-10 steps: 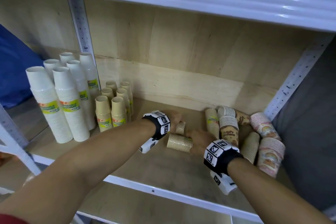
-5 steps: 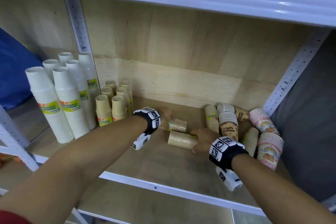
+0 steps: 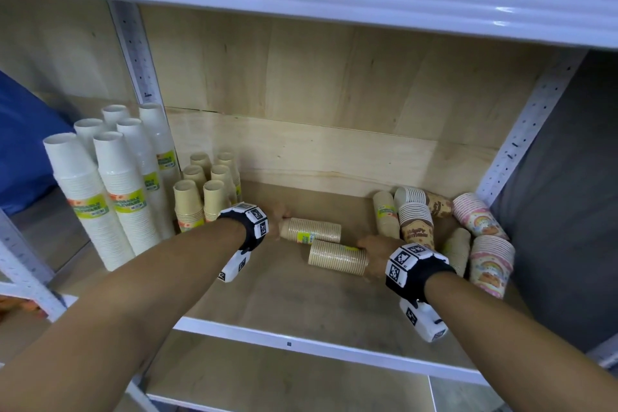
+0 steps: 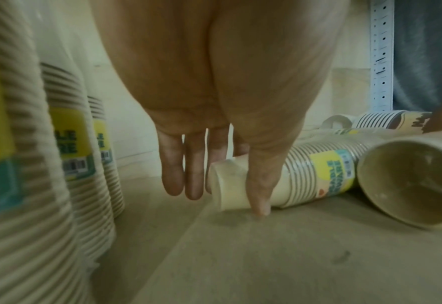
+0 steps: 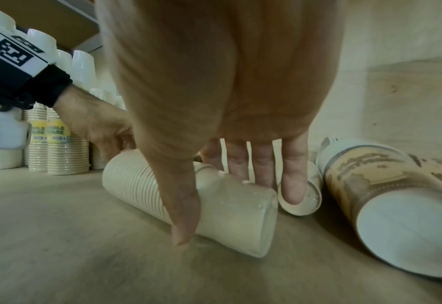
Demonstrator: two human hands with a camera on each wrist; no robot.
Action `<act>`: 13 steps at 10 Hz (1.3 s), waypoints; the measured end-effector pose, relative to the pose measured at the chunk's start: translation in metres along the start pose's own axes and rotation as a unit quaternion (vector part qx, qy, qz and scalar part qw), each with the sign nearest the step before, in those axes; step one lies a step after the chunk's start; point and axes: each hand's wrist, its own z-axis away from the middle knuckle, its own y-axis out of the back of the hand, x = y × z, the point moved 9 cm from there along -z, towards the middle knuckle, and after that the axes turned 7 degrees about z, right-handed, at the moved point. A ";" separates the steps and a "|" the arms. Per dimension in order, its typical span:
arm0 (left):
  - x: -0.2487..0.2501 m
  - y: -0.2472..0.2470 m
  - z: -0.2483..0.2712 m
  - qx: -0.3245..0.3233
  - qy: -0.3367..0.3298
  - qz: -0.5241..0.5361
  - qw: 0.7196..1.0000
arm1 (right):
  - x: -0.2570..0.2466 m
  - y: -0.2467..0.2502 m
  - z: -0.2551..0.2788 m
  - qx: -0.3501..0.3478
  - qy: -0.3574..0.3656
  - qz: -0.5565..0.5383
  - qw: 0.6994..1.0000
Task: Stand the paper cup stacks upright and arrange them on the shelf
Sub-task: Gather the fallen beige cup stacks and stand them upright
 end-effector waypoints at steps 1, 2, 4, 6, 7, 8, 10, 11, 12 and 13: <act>-0.001 0.009 0.002 -0.003 0.012 0.001 1.000 | 0.002 0.006 0.003 0.013 -0.023 0.001 1.000; 0.012 0.025 0.011 0.004 -0.019 0.008 1.000 | 0.007 0.019 -0.001 0.035 -0.027 0.005 0.999; 0.033 0.075 0.022 0.058 -0.059 0.049 0.995 | 0.010 0.061 0.011 0.071 -0.029 -0.043 0.996; 0.049 0.099 0.025 0.076 -0.085 0.097 0.989 | -0.001 0.104 0.010 0.111 -0.026 -0.070 0.991; 0.054 0.100 0.026 0.062 -0.082 0.109 0.989 | -0.012 0.118 0.006 0.116 -0.020 -0.072 0.990; 0.062 0.098 0.027 0.045 -0.080 0.099 0.991 | -0.024 0.124 0.001 0.108 -0.003 -0.074 0.991; 0.076 0.096 0.026 0.042 -0.086 0.076 0.992 | -0.042 0.128 -0.009 0.119 0.010 -0.064 0.991; 0.078 0.097 0.024 0.055 -0.089 0.078 0.991 | -0.044 0.132 -0.011 0.126 0.004 -0.072 0.989; 0.078 0.096 0.023 0.059 -0.095 0.079 0.991 | -0.039 0.138 -0.012 0.136 -0.007 -0.081 0.987; 0.080 0.095 0.022 0.064 -0.105 0.075 0.990 | -0.035 0.142 -0.012 0.143 -0.013 -0.075 0.987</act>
